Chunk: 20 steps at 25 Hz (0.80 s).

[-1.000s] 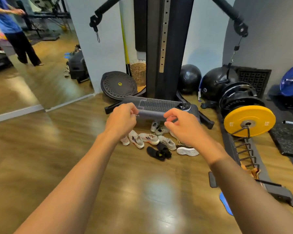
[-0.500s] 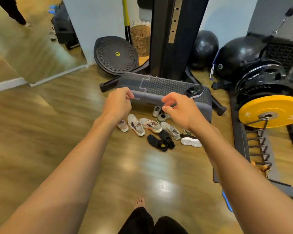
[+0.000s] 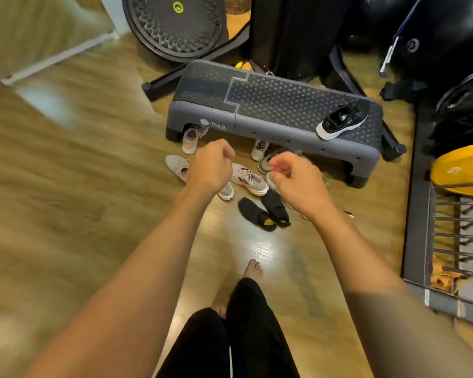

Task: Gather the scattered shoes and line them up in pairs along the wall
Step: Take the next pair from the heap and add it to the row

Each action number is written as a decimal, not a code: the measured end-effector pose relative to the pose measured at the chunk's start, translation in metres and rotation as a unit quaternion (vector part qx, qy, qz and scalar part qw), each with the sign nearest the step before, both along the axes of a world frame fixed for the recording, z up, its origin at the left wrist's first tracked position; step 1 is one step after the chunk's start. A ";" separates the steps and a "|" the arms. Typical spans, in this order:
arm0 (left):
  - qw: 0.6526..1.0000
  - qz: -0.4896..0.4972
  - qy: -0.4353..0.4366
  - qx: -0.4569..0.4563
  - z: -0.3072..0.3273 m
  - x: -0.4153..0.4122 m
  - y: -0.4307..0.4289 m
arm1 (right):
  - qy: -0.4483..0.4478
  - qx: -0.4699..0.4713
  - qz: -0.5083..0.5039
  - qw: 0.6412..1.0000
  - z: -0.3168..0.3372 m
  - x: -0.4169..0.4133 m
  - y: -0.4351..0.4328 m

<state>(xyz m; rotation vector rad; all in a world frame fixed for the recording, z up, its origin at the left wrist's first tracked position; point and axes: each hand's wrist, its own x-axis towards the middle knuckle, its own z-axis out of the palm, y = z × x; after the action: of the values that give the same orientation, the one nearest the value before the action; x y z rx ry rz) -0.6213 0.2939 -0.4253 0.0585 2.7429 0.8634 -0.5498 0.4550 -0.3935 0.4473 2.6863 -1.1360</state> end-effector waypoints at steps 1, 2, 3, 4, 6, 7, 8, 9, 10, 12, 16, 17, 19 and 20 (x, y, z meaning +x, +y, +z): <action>1.000 0.009 -0.020 0.007 -0.031 -0.012 0.006 | -0.017 -0.004 0.004 1.000 -0.029 -0.016 -0.001; 0.999 0.022 -0.036 0.012 -0.065 -0.024 0.010 | -0.029 -0.008 0.009 0.999 -0.060 -0.033 -0.002; 0.998 0.036 -0.049 0.013 -0.099 -0.035 0.013 | -0.037 -0.010 0.009 0.999 -0.093 -0.048 -0.005; 0.997 0.045 -0.059 0.010 -0.134 -0.047 0.016 | -0.041 -0.010 0.003 0.999 -0.127 -0.061 -0.007; 0.996 0.057 -0.070 0.015 -0.195 -0.063 0.023 | -0.048 -0.010 -0.005 0.999 -0.188 -0.081 -0.012; 0.995 0.060 -0.073 0.021 -0.231 -0.073 0.026 | -0.051 -0.009 -0.010 0.999 -0.225 -0.094 -0.015; 0.994 0.067 -0.081 0.024 -0.267 -0.080 0.027 | -0.055 -0.007 -0.015 0.998 -0.261 -0.106 -0.020; 0.993 0.074 -0.091 0.023 -0.303 -0.085 0.026 | -0.057 -0.004 -0.020 0.998 -0.297 -0.116 -0.025; 0.992 0.079 -0.099 0.019 -0.339 -0.090 0.024 | -0.057 0.001 -0.024 0.998 -0.333 -0.125 -0.028; 0.990 0.084 -0.111 0.021 -0.408 -0.095 0.023 | -0.066 0.022 -0.037 0.997 -0.400 -0.141 -0.026; 0.992 0.063 -0.111 0.023 -0.516 -0.107 0.020 | -0.140 0.113 -0.070 0.981 -0.519 -0.167 -0.013; 0.992 0.056 -0.113 0.008 -0.541 -0.115 0.020 | -0.148 0.136 -0.066 0.977 -0.547 -0.175 -0.010; 0.988 0.048 -0.141 -0.043 -0.582 -0.139 0.020 | -0.177 0.211 -0.030 0.961 -0.594 -0.189 -0.004; 0.983 0.050 -0.161 -0.067 -0.595 -0.152 0.021 | -0.204 0.258 -0.003 0.944 -0.608 -0.195 -0.002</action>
<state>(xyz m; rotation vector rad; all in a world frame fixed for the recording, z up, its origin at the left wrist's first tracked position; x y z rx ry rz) -0.7731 0.3146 -1.0201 -0.2267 2.5065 0.6450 -0.7448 0.4527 -1.0019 0.6791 2.5658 -0.2683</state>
